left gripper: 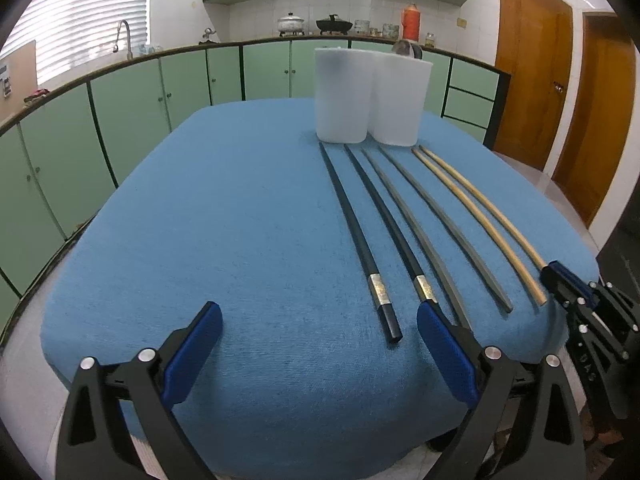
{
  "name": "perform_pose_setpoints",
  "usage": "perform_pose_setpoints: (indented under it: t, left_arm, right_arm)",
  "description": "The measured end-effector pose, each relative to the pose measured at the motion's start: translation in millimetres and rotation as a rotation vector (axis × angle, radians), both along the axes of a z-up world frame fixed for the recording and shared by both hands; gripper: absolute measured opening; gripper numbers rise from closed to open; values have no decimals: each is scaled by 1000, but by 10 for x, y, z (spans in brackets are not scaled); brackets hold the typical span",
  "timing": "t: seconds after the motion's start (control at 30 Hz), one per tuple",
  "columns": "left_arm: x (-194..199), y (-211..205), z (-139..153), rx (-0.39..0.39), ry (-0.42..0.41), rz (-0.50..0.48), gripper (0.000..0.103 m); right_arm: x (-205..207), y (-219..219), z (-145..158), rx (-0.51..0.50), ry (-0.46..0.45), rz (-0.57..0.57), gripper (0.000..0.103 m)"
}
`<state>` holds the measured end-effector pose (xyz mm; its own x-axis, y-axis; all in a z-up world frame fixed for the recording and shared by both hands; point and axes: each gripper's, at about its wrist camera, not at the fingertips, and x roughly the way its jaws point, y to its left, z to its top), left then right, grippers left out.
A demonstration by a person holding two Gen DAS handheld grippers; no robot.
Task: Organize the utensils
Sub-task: 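Close the right tool on a wooden chopstick while the left grasps a black chopstick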
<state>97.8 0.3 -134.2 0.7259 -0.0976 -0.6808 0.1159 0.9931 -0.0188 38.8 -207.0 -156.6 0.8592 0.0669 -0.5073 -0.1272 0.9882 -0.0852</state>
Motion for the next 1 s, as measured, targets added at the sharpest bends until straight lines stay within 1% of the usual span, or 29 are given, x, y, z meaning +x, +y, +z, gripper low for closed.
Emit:
perform_pose_setpoints:
  t: [0.03, 0.07, 0.1, 0.13, 0.2, 0.23, 0.3, 0.53, 0.57, 0.6, 0.7, 0.73, 0.77, 1.0]
  left_arm:
    - [-13, 1, -1, 3, 0, -2, 95]
    - [-20, -14, -2, 7, -1, -3, 91]
    - [-28, -25, 0, 11, -2, -4, 86]
    - [-44, -41, 6, 15, -5, -8, 83]
    - [-69, -50, 19, 13, -6, -20, 73]
    - [-81, -52, 20, 11, -5, -24, 71]
    - [-114, -63, 25, 9, -8, -28, 61]
    - [-172, -127, 16, -6, -14, -49, 40]
    - [-172, -143, 15, -9, -16, -53, 35]
    - [-169, -155, 13, -12, -18, -55, 32]
    - [-182, -174, 5, -29, -21, -61, 14]
    - [-184, -184, 2, -32, -21, -63, 11]
    - [-191, -192, 0, -37, -20, -68, 9]
    - [-224, -254, -11, -36, -26, -68, 8]
  right_arm:
    - [-5, -6, -2, 2, 0, -1, 6]
    - [-4, -15, -3, 5, 1, -2, 6]
    - [-6, -22, -2, 9, 1, -2, 6]
    - [-8, -25, -3, 11, 1, -2, 6]
    - [-2, -34, -6, 17, 2, -2, 6]
    - [-4, -34, -8, 19, 2, -2, 6]
    - [1, -39, -9, 26, 2, -2, 6]
    - [-11, -58, -23, 42, 3, 0, 7]
    - [-8, -61, -23, 45, 3, 1, 7]
    - [-8, -68, -23, 48, 4, 1, 7]
    - [-5, -75, -25, 56, 4, -1, 7]
    - [-5, -81, -29, 56, 3, -2, 7]
    - [-1, -82, -32, 57, 2, -4, 7]
    - [17, -86, -60, 66, -13, -16, 8]
